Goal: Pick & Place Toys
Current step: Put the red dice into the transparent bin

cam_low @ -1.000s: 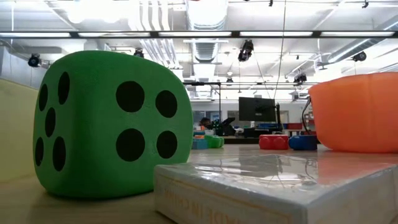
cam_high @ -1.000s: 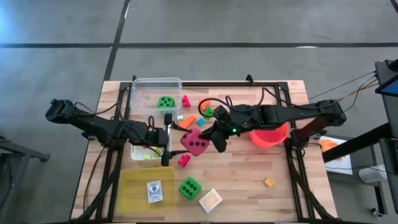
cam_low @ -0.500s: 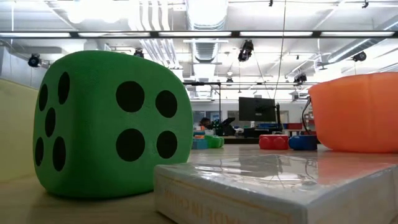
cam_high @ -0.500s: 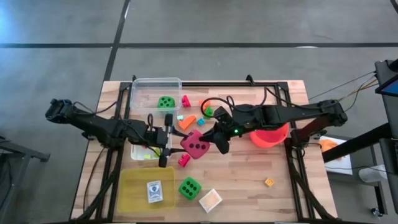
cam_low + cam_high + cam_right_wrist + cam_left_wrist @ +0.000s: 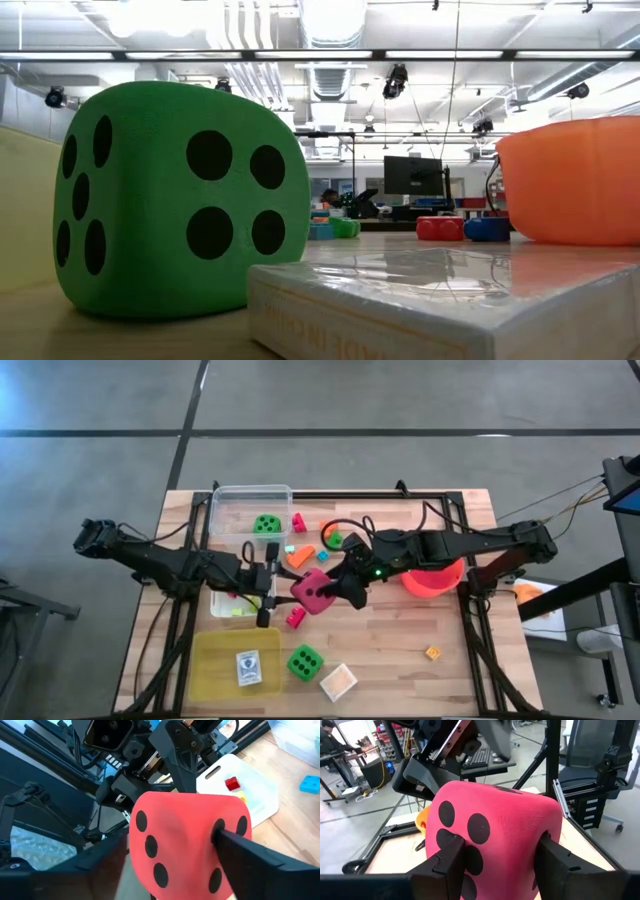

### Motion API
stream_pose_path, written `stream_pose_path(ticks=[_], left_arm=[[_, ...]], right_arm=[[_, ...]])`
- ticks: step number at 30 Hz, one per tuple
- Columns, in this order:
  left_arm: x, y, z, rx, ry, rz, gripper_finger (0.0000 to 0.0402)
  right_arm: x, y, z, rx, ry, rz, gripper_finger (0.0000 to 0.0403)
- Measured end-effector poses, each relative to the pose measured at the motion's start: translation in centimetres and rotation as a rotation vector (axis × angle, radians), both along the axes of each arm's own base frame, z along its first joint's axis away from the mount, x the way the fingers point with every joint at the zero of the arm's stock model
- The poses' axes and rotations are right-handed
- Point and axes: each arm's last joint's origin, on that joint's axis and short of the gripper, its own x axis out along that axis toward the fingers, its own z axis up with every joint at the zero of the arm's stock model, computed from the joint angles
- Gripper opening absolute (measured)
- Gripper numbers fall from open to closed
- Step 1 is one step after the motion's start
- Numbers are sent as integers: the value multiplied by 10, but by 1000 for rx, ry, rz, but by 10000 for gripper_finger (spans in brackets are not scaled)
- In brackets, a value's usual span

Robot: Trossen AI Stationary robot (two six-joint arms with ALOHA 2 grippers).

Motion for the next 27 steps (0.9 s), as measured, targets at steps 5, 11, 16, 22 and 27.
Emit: stream_pose_path(ticks=[5,11,16,22,27], left_arm=[[-3,1,4,-59,-19,22,163],[-11,4,13,-89,-49,40,156],[-15,6,16,-118,-34,79,145],[-19,8,20,-146,-16,125,133],[-23,12,26,-151,39,239,133]], right_arm=[[-3,-2,-1,-9,32,-11,367],[-6,-4,0,-27,39,-70,382],[-9,-7,4,-46,29,-116,382],[-21,-10,20,-69,-22,-170,382],[-38,-14,31,-91,-38,-242,382]])
